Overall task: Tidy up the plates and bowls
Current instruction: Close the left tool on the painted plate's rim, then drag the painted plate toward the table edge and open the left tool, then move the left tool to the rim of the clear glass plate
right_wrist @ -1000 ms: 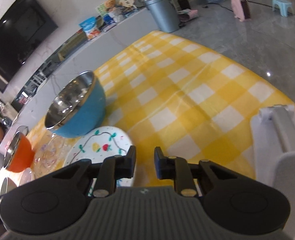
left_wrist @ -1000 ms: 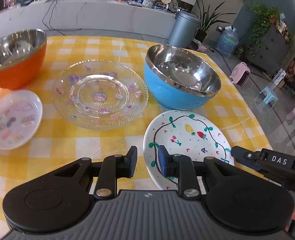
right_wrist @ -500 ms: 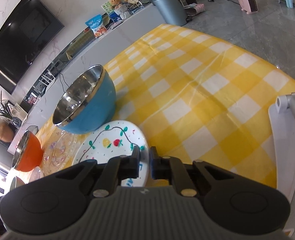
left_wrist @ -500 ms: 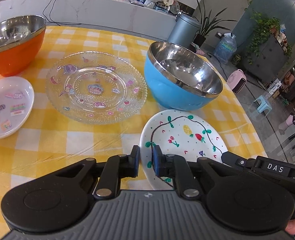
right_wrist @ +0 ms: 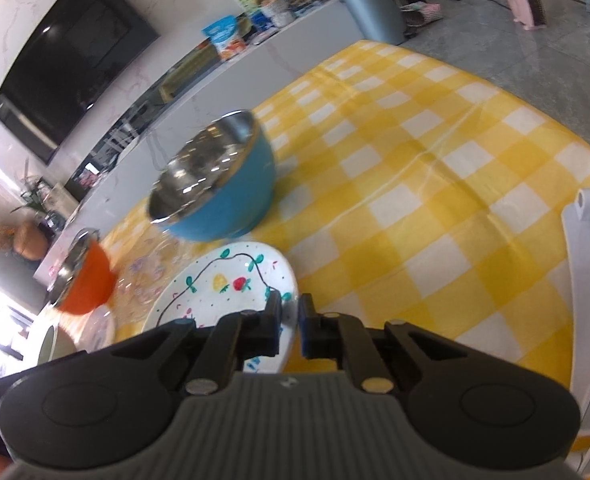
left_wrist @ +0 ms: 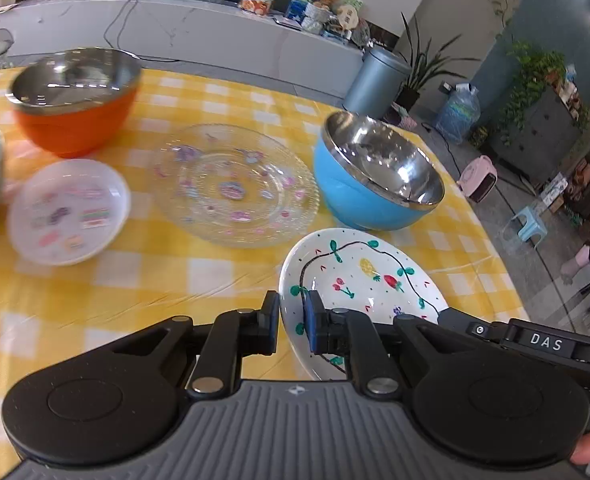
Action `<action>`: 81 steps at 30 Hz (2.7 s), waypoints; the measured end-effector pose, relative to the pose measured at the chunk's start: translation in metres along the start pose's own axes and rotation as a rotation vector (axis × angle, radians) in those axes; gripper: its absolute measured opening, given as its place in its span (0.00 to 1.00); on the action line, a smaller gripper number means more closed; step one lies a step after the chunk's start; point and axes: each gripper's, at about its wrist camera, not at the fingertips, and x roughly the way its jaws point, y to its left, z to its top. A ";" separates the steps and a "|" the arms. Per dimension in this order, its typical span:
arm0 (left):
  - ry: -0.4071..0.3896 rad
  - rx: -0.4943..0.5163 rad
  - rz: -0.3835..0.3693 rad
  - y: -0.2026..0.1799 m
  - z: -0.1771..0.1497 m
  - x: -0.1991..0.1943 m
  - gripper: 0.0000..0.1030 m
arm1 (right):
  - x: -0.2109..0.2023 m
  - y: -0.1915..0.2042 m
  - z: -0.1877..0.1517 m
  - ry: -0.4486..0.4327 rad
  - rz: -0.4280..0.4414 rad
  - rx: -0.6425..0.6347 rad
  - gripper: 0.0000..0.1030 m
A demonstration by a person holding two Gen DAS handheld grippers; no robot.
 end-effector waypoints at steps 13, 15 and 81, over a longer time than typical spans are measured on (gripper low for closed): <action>-0.041 -0.079 0.114 0.054 -0.011 -0.095 0.15 | -0.013 0.064 -0.041 0.098 0.167 -0.025 0.06; -0.036 -0.090 0.147 0.065 -0.015 -0.105 0.15 | -0.011 0.074 -0.054 0.121 0.179 -0.035 0.07; -0.159 -0.063 0.135 0.076 -0.032 -0.137 0.36 | -0.030 0.138 -0.101 0.008 0.097 -0.349 0.51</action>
